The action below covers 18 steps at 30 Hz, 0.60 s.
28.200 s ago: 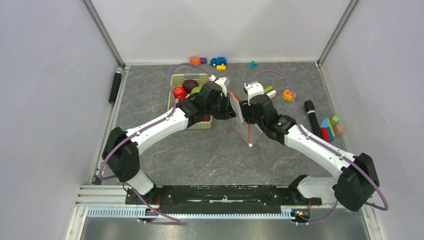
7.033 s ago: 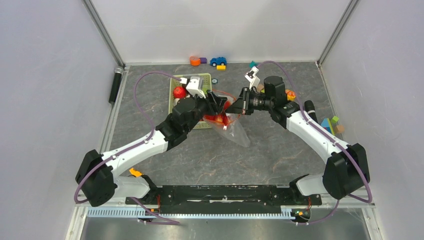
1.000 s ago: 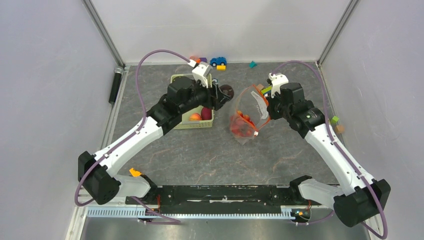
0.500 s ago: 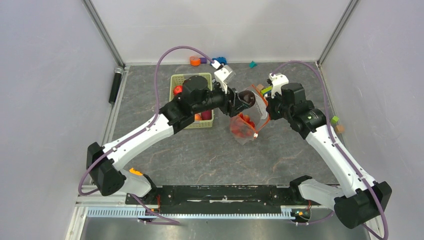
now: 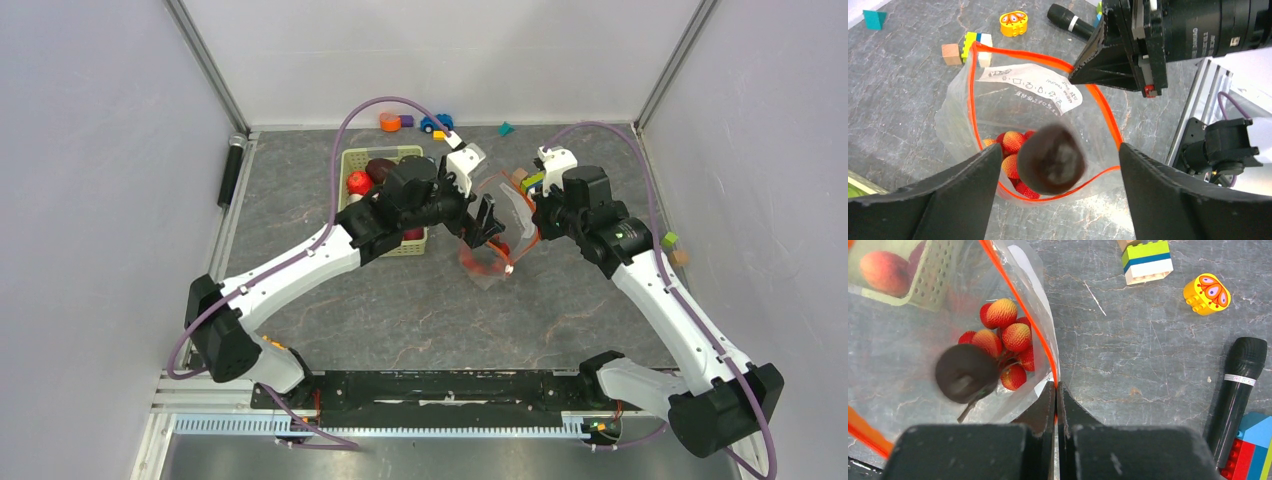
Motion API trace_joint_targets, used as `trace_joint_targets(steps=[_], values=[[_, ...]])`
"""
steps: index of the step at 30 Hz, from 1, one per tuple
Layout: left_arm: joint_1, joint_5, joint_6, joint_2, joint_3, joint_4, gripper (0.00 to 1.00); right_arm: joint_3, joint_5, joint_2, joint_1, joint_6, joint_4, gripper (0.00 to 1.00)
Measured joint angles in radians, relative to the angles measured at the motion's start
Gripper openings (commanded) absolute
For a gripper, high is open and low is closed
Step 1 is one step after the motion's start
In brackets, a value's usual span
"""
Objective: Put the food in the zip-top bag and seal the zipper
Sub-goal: Place the fake fruit in the zipper food storage bag.
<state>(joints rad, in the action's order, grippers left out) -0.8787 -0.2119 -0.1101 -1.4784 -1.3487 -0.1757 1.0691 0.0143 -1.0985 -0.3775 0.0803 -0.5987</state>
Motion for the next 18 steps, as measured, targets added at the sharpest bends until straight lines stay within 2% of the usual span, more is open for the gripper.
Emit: trace_joint_targets(steps=[11,18], values=[[-0.001,0.028,0.0,0.0,-0.021,-0.014,1.0,0.0,0.0,0.0,0.0,-0.005,0.0,0.0],[0.0,0.192,-0.001,0.029,-0.004,-0.026,1.0,0.0,0.0,0.0,0.0,-0.008,0.0,0.0]])
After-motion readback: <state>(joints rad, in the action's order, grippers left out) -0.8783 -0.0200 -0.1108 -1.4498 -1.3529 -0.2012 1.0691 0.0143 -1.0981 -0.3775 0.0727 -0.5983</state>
